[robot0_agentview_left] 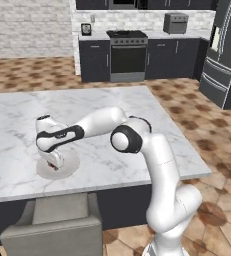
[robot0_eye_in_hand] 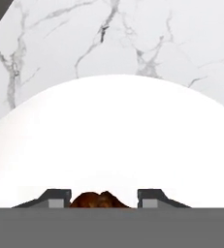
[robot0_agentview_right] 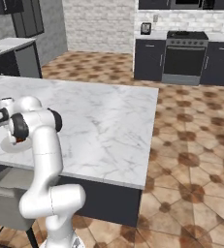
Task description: Take the chicken drumsticks from the pan and place one on each plate on the dining counter.
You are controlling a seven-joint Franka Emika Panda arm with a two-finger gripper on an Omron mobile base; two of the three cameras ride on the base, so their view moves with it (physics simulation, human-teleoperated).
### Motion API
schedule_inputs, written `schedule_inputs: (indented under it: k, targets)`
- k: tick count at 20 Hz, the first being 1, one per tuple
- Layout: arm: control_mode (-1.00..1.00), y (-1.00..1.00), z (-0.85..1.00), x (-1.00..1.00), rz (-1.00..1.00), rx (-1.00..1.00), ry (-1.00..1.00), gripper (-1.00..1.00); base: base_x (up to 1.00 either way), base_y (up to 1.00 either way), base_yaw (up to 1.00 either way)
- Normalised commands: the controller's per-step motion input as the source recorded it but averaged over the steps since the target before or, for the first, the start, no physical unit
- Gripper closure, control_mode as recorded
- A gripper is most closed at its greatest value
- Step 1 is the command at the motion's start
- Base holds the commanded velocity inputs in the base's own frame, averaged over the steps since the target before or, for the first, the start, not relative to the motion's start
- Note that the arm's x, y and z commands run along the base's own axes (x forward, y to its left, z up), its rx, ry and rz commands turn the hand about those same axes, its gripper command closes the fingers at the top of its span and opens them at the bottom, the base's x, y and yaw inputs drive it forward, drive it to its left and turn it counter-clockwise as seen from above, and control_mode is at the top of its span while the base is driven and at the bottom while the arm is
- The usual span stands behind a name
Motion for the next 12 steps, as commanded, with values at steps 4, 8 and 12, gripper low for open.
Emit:
schedule_inputs:
  k: [4,8,12]
  targets:
    - [-1.0,-0.23,0.11,-0.46,0.02,0.01,-0.31,-1.0,0.0,0.0,0.0]
    - [-1.0,-0.01,0.16,-0.36,0.01,0.0,-0.48,-1.0,0.0,0.0,0.0]
    - [-1.0,-0.12,0.77,-0.38,0.05,0.0,-0.52,-1.0,0.0,0.0,0.0]
